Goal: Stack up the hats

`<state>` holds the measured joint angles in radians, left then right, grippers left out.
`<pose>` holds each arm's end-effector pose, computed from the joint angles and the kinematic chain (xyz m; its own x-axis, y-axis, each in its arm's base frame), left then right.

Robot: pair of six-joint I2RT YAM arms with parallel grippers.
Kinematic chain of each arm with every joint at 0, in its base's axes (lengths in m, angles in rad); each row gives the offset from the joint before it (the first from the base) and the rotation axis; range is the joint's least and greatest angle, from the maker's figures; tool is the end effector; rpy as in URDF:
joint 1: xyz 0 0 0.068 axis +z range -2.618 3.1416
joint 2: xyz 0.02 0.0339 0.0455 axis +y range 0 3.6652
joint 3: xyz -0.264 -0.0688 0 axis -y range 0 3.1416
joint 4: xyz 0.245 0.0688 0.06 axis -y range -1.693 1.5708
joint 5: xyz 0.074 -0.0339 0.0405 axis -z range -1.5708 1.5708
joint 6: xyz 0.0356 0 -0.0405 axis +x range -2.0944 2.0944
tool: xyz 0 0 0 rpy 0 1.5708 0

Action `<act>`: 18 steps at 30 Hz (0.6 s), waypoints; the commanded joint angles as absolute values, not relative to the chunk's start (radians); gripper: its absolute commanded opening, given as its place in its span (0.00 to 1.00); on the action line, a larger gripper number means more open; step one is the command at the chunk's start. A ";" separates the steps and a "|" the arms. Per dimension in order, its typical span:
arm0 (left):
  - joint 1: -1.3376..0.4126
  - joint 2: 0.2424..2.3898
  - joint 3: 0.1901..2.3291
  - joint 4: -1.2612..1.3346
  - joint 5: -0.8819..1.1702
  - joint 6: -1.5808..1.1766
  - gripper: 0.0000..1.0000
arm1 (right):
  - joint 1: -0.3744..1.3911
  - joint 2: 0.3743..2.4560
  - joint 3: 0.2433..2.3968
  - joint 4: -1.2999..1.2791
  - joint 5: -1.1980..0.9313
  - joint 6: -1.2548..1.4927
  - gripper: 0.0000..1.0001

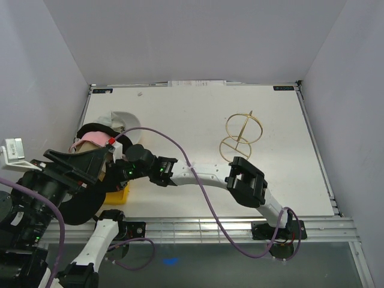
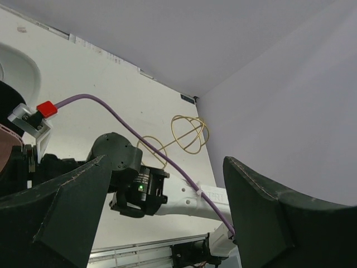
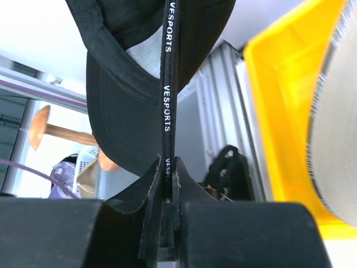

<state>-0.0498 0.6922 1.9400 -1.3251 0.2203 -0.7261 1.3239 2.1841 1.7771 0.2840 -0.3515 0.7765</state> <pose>-0.0543 -0.0051 0.5250 -0.2344 -0.6370 -0.7343 0.1478 0.7232 -0.6746 0.1170 0.5143 0.2743 -0.7179 -0.1563 -0.6784 -0.6880 0.0107 0.7256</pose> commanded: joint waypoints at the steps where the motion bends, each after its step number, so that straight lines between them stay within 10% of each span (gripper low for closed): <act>1: -0.052 0.770 2.003 -1.272 0.232 -0.729 0.91 | 1.319 2.069 1.813 0.327 -0.350 0.744 0.08; 18: -0.057 0.957 2.132 -0.922 0.419 -0.939 0.91 | 1.146 1.536 1.528 -0.012 -0.005 0.519 0.08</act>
<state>-0.0502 0.9337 2.1357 -1.0512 0.3473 -0.8707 1.2129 1.7012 1.5936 0.0521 -0.1303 0.5964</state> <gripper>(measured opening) 0.908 0.120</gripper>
